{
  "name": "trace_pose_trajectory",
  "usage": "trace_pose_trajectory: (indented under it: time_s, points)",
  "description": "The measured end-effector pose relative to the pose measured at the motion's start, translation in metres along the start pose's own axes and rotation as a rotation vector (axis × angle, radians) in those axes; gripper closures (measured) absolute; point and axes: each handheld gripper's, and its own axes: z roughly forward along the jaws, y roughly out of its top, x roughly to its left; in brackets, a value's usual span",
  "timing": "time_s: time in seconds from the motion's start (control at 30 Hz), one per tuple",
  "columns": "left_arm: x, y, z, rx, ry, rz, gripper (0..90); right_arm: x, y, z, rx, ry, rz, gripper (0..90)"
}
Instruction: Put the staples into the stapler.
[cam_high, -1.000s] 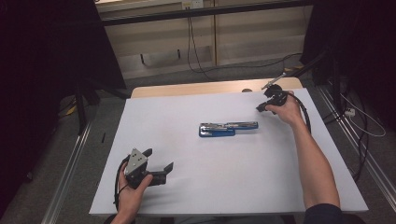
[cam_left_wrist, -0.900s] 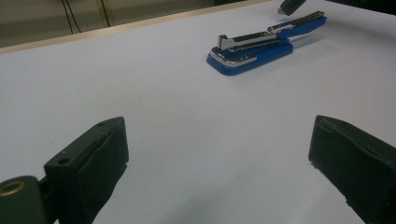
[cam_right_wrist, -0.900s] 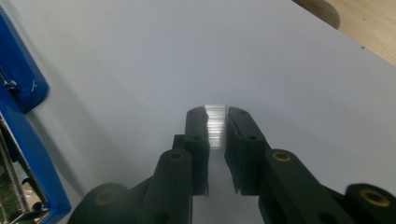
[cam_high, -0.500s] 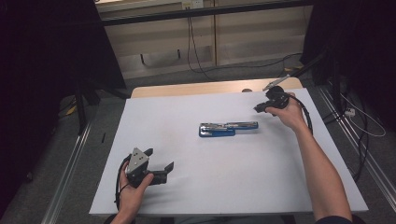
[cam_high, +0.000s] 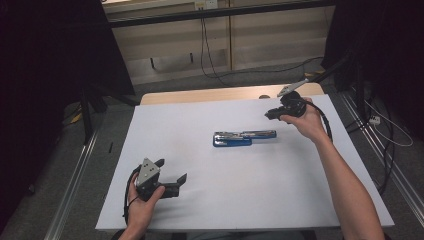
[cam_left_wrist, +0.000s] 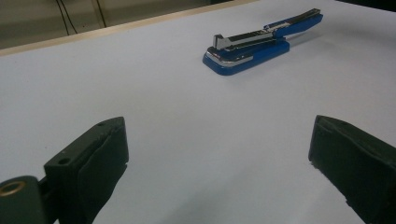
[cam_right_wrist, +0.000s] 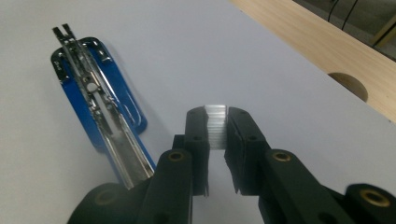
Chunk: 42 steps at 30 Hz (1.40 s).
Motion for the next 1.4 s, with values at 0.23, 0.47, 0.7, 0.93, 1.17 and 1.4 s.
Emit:
trace_pose_trajectory:
  time_s: [0.23, 0.47, 0.7, 0.93, 1.17, 1.4]
  points:
    - [0.001, 0.000, 0.000, 0.000, 0.013, -0.007, 5.0, 0.021, 0.014, -0.001, -0.038, 0.031, -0.060, 79.4]
    - [0.000, 0.000, 0.001, 0.005, 0.006, -0.006, 5.0, 0.032, 0.021, 0.003, -0.061, 0.084, -0.066, 79.4]
    - [0.000, 0.000, 0.002, 0.009, 0.003, -0.005, 5.0, 0.036, 0.024, 0.004, -0.086, 0.109, -0.064, 79.4]
    - [0.000, 0.000, 0.002, 0.010, 0.002, -0.004, 5.0, 0.045, 0.028, 0.008, -0.093, 0.141, -0.092, 79.4]
    - [0.000, -0.001, 0.002, 0.010, -0.002, -0.005, 5.0, 0.053, 0.032, 0.013, -0.096, 0.166, -0.112, 79.4]
    - [0.002, 0.000, 0.001, 0.011, 0.002, -0.005, 5.0, 0.059, 0.035, 0.019, -0.107, 0.200, -0.124, 79.4]
